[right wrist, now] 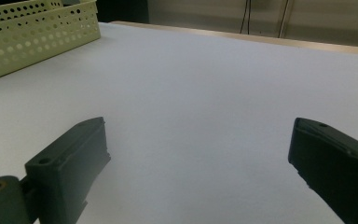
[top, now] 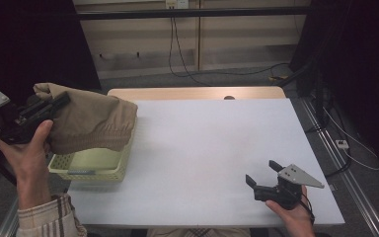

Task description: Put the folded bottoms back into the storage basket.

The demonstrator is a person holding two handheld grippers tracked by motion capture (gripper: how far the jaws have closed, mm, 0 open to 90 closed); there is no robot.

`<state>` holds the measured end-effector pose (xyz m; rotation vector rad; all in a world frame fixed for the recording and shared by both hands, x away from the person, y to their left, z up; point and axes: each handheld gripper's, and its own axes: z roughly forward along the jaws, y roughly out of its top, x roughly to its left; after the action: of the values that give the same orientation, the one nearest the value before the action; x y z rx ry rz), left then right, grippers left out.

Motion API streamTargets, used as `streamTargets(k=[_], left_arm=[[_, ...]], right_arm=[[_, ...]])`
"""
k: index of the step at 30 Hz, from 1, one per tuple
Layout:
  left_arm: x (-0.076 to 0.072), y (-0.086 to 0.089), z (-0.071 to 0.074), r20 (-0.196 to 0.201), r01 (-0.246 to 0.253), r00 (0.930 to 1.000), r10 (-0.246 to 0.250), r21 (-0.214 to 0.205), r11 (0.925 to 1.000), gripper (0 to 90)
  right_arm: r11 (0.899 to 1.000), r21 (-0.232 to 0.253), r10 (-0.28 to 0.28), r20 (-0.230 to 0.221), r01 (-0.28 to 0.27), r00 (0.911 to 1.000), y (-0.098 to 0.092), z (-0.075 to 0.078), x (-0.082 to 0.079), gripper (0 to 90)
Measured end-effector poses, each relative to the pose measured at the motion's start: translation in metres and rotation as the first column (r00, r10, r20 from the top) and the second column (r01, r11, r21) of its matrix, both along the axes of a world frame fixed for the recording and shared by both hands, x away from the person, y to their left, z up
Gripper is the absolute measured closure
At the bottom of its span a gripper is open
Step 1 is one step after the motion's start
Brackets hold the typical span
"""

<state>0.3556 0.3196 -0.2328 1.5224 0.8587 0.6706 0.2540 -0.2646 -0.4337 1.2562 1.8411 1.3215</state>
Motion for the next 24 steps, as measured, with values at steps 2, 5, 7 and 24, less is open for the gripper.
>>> streamTargets(k=[2, 5, 7, 24], left_arm=[[0.002, 0.001, -0.002, -0.009, -0.005, 1.0000, 0.005, 0.004, 1.0000, 85.2], [0.003, 0.002, -0.003, -0.018, -0.009, 0.9998, 0.009, 0.014, 0.9999, 85.2], [0.002, 0.004, -0.003, -0.009, -0.013, 0.9999, 0.013, 0.021, 0.9997, 85.2], [0.016, 0.015, -0.016, -0.089, -0.031, 0.9954, 0.036, 0.053, 0.9981, 85.2]], right_arm=[[1.000, 0.001, 0.000, 0.000, 0.000, 1.0000, 0.000, 0.000, 0.000, 4.5], [1.000, 0.000, 0.000, 0.000, 0.000, 1.0000, 0.000, 0.000, 0.000, 4.4], [1.000, 0.001, 0.000, -0.001, 0.000, 1.0000, 0.000, 0.000, 0.000, 4.4], [1.000, -0.001, 0.005, -0.003, -0.005, 1.0000, 0.000, 0.000, 0.000, 4.4]])
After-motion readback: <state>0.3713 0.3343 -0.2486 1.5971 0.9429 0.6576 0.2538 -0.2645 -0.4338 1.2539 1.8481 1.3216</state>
